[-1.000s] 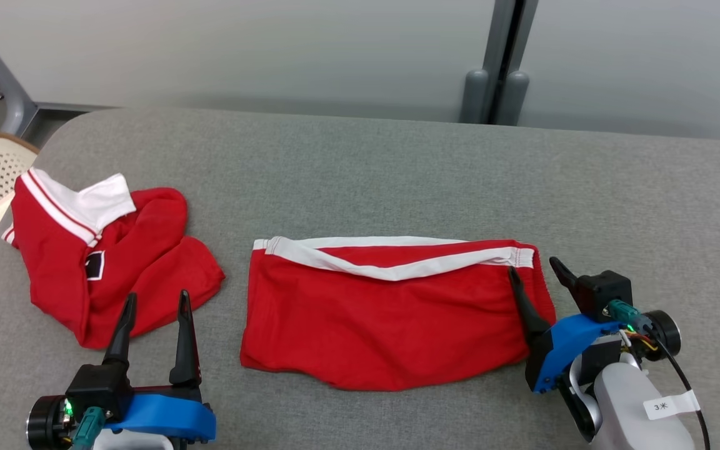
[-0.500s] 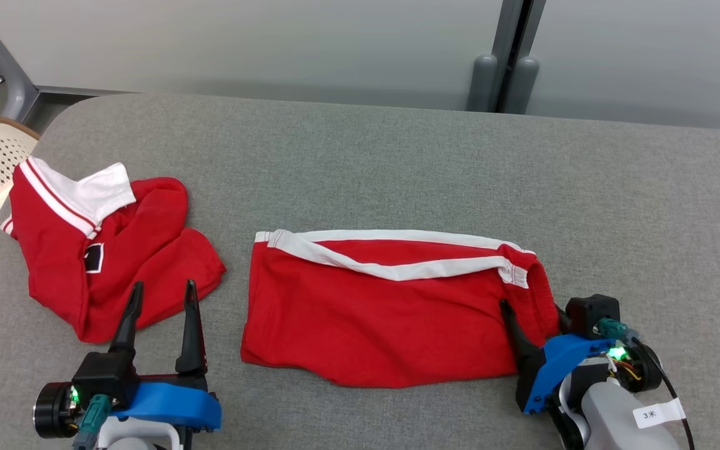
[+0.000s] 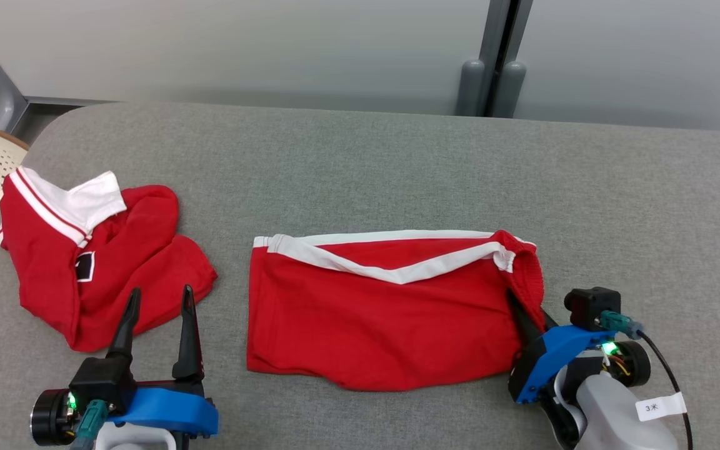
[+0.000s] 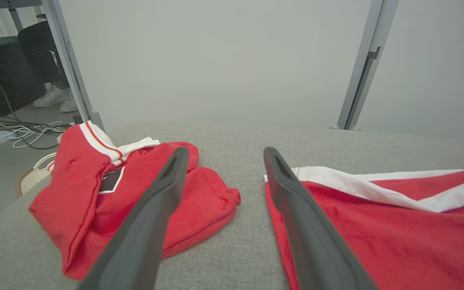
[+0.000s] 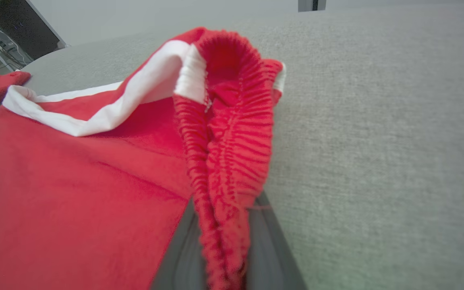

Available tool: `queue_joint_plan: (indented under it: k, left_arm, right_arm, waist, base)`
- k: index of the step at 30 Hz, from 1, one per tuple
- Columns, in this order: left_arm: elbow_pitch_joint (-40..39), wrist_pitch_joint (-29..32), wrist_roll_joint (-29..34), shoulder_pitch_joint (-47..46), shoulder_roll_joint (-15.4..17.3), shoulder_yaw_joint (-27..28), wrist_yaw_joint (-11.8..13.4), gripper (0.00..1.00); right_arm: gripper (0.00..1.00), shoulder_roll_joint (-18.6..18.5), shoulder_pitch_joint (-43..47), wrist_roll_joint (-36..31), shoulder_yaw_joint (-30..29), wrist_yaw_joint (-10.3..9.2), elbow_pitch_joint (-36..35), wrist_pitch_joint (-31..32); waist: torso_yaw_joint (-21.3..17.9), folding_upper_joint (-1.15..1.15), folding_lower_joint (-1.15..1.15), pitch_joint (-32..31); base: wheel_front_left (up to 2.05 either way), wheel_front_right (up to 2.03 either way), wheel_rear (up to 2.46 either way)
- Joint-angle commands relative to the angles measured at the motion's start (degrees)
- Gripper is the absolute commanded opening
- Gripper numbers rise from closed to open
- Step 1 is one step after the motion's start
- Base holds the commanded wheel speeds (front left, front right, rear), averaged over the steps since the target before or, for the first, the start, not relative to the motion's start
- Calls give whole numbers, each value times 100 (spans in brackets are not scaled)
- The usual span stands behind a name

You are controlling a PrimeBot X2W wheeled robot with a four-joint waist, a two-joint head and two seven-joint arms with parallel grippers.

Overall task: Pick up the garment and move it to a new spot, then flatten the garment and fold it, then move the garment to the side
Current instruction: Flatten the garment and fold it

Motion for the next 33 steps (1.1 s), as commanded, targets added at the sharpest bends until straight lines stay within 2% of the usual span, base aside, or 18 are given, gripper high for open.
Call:
queue_joint_plan:
  k: [1,6,12,18,23,33]
  left_arm:
    - [-16,-26,31,57,6,38,9,100]
    - [-41,-26,24,171,-7,41,-24,100]
    - [-64,-26,4,234,-19,44,-30,100]
    - [-41,-26,-20,218,-24,11,-37,100]
    - [-66,-26,-28,233,-32,-3,-19,100]
    - [-26,-26,-73,272,-37,28,22,100]
  right_arm:
    - [0,-91,71,-46,-95,1,-100,-32]
    - [0,-416,437,50,-279,1,-317,-33]
    - [0,-1132,677,298,-389,1,-526,-18]
    - [0,-1770,686,541,-489,1,-686,280]
    - [0,-1828,666,600,-480,1,-866,470]
    - [0,-1448,613,801,-183,2,-1694,841]
  waist:
    - [-94,0,-1,-78]
    - [-320,0,-1,-211]
    - [-618,0,-1,-287]
    - [-764,0,-1,-300]
    - [-806,0,-1,-288]
    - [-884,0,-1,-309]
  base:
    - [0,0,0]
    - [0,0,0]
    - [0,0,0]
    - [0,0,0]
    - [0,0,0]
    - [0,0,0]
